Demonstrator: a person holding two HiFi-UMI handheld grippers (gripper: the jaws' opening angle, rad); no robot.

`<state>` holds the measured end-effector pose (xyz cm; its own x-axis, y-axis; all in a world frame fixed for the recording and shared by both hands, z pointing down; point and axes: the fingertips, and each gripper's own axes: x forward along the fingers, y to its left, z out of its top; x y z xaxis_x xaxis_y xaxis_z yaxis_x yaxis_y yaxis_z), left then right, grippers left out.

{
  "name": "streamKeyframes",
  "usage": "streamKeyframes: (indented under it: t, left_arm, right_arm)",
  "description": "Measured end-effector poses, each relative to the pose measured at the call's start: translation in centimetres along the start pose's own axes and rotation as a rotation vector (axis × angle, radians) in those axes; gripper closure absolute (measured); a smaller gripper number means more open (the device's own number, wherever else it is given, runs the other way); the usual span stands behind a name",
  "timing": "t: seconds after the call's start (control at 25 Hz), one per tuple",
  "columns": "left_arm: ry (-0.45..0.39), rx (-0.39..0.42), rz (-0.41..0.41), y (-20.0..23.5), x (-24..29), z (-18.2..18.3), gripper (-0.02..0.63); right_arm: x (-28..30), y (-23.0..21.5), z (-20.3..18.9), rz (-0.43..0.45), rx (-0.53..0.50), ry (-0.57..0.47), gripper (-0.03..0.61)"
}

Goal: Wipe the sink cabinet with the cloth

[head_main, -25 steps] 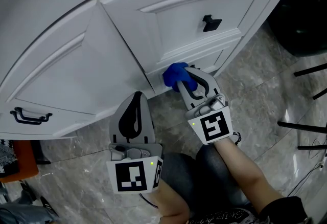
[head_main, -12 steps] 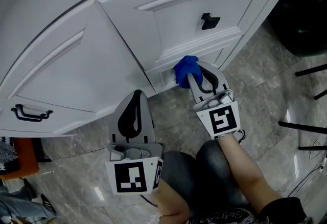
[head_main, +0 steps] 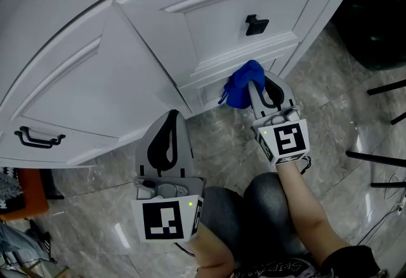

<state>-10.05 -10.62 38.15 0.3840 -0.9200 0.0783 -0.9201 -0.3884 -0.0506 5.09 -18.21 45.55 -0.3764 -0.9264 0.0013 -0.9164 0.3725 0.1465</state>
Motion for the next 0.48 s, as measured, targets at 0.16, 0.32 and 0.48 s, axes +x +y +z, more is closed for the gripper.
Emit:
streamKeyframes:
  t: [0.16,0.32,0.48]
  left_arm:
    - [0.002,-0.008,0.006,-0.1,0.1,0.0,0.609]
    - [-0.002,0.008,-0.003,-0.4,0.2,0.2,0.609]
    - [-0.004,-0.010,0.007,-0.3,0.2,0.3,0.609]
  right_arm:
    - [-0.1,-0.9,-0.2,-0.021,-0.007,-0.003,0.520]
    - [-0.3,-2.2,-0.8,-0.050,-0.020,0.003,0.520]
    - [-0.4,-2.8,-1.1,-0.067,-0.019,0.007,0.520]
